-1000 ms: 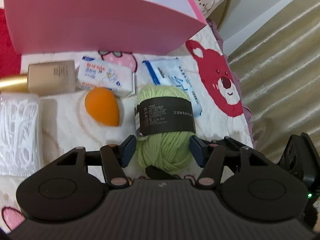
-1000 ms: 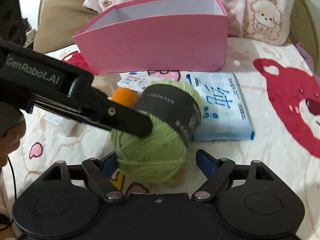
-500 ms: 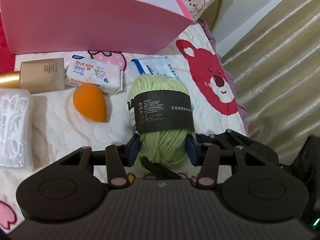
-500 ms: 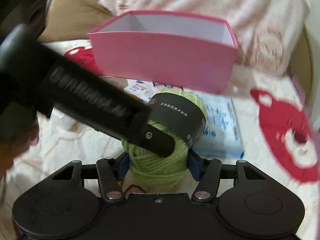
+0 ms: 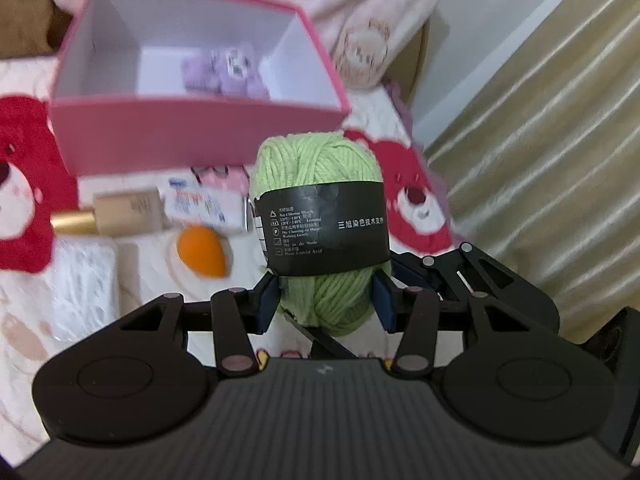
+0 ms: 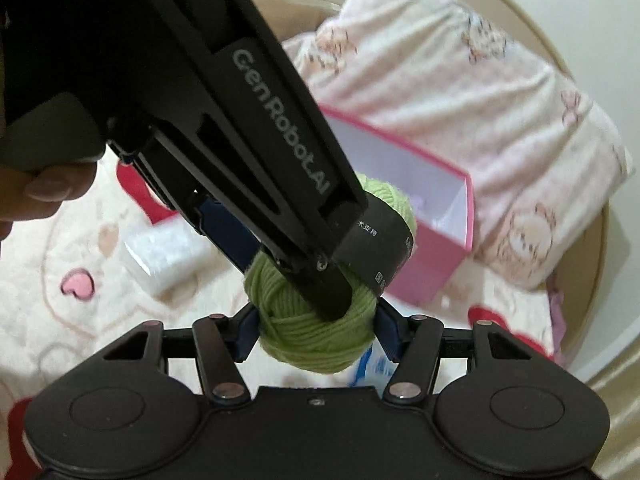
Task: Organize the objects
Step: 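Lower the green yarn ball into the pink box beside the plush and open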
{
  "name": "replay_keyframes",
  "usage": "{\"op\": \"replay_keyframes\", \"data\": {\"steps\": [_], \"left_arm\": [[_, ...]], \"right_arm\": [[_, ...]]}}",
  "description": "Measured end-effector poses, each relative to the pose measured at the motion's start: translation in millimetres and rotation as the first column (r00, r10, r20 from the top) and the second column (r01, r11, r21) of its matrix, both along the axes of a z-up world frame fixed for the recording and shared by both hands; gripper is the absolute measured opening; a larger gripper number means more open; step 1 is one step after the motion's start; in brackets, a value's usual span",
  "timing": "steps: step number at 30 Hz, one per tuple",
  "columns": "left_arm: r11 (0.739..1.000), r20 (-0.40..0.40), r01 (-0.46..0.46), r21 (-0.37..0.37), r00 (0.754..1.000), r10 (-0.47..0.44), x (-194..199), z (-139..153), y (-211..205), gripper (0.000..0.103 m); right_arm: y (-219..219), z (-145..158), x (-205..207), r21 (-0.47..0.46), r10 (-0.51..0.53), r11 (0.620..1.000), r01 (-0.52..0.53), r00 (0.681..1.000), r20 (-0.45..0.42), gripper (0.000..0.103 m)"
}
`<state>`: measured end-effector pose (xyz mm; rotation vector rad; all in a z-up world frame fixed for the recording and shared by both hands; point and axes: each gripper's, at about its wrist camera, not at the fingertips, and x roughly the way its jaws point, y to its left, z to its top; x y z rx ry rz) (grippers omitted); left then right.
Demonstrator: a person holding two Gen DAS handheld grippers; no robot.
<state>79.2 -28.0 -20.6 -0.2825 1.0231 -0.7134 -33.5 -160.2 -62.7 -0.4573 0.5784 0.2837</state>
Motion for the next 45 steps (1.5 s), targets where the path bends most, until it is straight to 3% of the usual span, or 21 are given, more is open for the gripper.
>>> {"op": "replay_keyframes", "data": {"steps": [5,9,15,19,21,25,30,34,39,41,45], "left_arm": [[1.0,0.051,-0.031,0.0,0.998,0.031,2,25,13,0.047],[0.997,0.054,-0.039,0.061,0.998,0.036,15,49,21,0.047],[0.991,0.112,-0.085,0.105,0.991,0.074,45,90,37,0.047],[0.979,0.112,-0.105,0.176,0.99,0.087,75,97,31,0.047],[0.976,0.086,-0.105,0.19,0.992,0.09,88,94,28,0.047],[0.974,0.037,-0.119,0.195,0.993,0.114,117,85,24,0.047],[0.969,-0.065,-0.098,0.228,0.991,0.116,169,54,7,0.05],[0.956,-0.089,-0.091,0.279,0.989,0.12,201,30,-5,0.049],[0.937,-0.108,-0.145,0.317,0.976,0.188,224,-1,-8,0.049],[0.933,-0.116,-0.153,0.324,0.973,0.2,229,-11,-7,0.048],[0.917,-0.11,-0.153,0.367,0.972,0.206,235,-21,-10,0.047]], "right_arm": [[4,22,13,0.036,0.03,0.999,-0.03,0.999,0.017,0.064],[25,37,26,-0.024,0.057,0.998,-0.056,0.998,0.034,0.064],[42,67,64,-0.006,0.107,0.994,-0.107,0.989,0.102,0.064],[50,79,100,-0.018,0.152,0.988,-0.151,0.987,0.056,0.064],[52,79,113,-0.024,0.161,0.987,-0.16,0.987,0.026,0.064],[46,80,144,0.057,0.139,0.989,-0.136,0.989,-0.047,0.064],[27,62,198,0.221,0.047,0.975,0.0,0.978,-0.204,0.063],[7,32,239,0.366,0.02,0.925,0.099,0.951,-0.308,0.063],[-5,-2,279,0.476,0.053,0.864,0.162,0.912,-0.406,0.063],[-8,-13,288,0.489,0.054,0.852,0.185,0.898,-0.436,0.063],[5,-27,290,0.443,0.072,0.884,0.15,0.892,-0.446,0.063]]}}
